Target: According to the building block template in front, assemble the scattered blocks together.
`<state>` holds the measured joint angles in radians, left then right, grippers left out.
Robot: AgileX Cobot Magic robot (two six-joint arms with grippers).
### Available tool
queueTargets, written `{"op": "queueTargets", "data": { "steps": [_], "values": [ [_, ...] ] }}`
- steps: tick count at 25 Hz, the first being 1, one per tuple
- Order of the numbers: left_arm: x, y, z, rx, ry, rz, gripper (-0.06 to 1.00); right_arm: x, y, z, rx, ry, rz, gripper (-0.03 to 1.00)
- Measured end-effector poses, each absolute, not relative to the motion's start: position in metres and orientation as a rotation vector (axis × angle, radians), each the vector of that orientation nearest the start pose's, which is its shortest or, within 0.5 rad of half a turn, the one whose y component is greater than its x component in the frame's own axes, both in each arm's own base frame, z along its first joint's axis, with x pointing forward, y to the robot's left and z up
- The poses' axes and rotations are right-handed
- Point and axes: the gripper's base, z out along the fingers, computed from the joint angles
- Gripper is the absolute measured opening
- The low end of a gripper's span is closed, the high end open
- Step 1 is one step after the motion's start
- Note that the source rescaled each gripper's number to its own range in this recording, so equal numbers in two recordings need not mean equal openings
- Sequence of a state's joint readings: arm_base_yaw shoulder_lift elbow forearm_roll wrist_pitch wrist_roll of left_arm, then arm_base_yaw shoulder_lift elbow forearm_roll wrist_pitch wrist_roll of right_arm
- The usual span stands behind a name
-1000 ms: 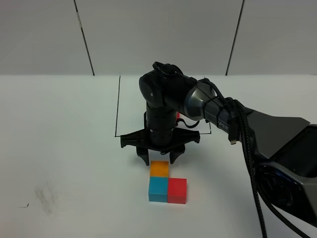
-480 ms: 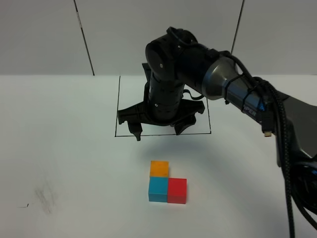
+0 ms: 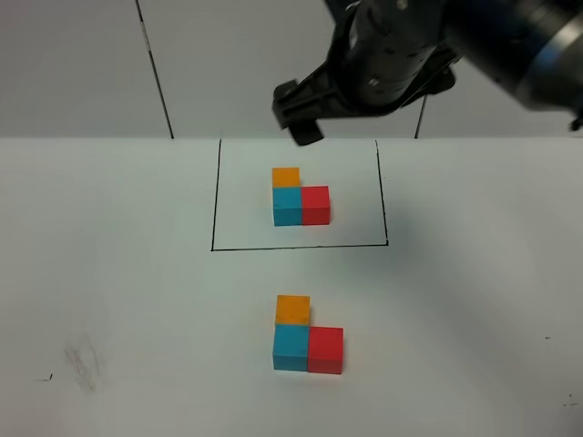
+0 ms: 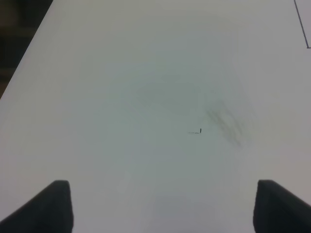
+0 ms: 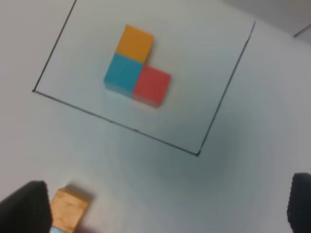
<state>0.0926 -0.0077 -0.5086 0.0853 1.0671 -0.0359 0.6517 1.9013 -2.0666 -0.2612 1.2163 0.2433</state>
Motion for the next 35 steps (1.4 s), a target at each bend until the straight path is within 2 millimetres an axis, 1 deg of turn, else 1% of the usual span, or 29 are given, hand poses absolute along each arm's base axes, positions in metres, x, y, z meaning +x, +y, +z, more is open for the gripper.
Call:
{"op": "queueTargets", "data": {
  "steps": [2,5,6,8,10,12,13,16,17,19,23,26,27,30,33,35],
  "values": [
    [-0.008,0.006,0.279,-0.136,2.03,0.138,0.72,0.337,0.21,0.415,-0.505,2.372,0.009,1.0],
    [-0.008,0.006,0.279,-0.136,2.03,0.138,0.72,0.321,0.167,0.442,-0.477,2.315,-0.067,1.0],
    [-0.008,0.006,0.279,-0.136,2.03,0.138,0.72,0.316,0.152,0.447,-0.464,2.31,-0.1,1.0],
    [-0.008,0.006,0.279,-0.136,2.03,0.138,0.72,0.298,0.122,0.459,-0.429,2.29,-0.152,1.0],
    [-0.008,0.006,0.279,-0.136,2.03,0.138,0.72,0.281,0.094,0.464,-0.376,2.288,-0.207,1.0],
    [-0.008,0.006,0.279,-0.136,2.03,0.138,0.72,0.257,0.066,0.471,-0.313,2.27,-0.259,1.0],
    [-0.008,0.006,0.279,-0.136,2.03,0.138,0.72,0.247,0.054,0.471,-0.288,2.27,-0.295,1.0],
    [-0.008,0.006,0.279,-0.136,2.03,0.138,0.72,0.205,0.019,0.475,-0.196,2.235,-0.375,0.98],
    [-0.008,0.006,0.279,-0.136,2.03,0.138,0.72,0.192,0.01,0.474,-0.166,2.228,-0.396,0.97],
    [-0.008,0.006,0.279,-0.136,2.03,0.138,0.72,0.156,-0.005,0.478,-0.113,2.179,-0.418,0.94],
    [-0.008,0.006,0.279,-0.136,2.03,0.138,0.72,0.088,-0.022,0.477,-0.049,2.064,-0.4,0.89],
    [-0.008,0.006,0.279,-0.136,2.03,0.138,0.72,0.048,-0.028,0.465,-0.003,2.005,-0.342,0.86],
    [-0.008,0.006,0.279,-0.136,2.03,0.138,0.72,0.039,-0.029,0.459,0.004,1.999,-0.309,0.85],
    [-0.008,0.006,0.279,-0.136,2.03,0.138,0.72,0.021,-0.025,0.435,-0.001,2.014,-0.195,0.82],
    [-0.008,0.006,0.279,-0.136,2.03,0.138,0.72,0.013,-0.021,0.408,-0.021,2.052,-0.12,0.77],
    [-0.008,0.006,0.279,-0.136,2.03,0.138,0.72,0.011,-0.018,0.388,-0.034,2.094,-0.089,0.74]
  ]
}}
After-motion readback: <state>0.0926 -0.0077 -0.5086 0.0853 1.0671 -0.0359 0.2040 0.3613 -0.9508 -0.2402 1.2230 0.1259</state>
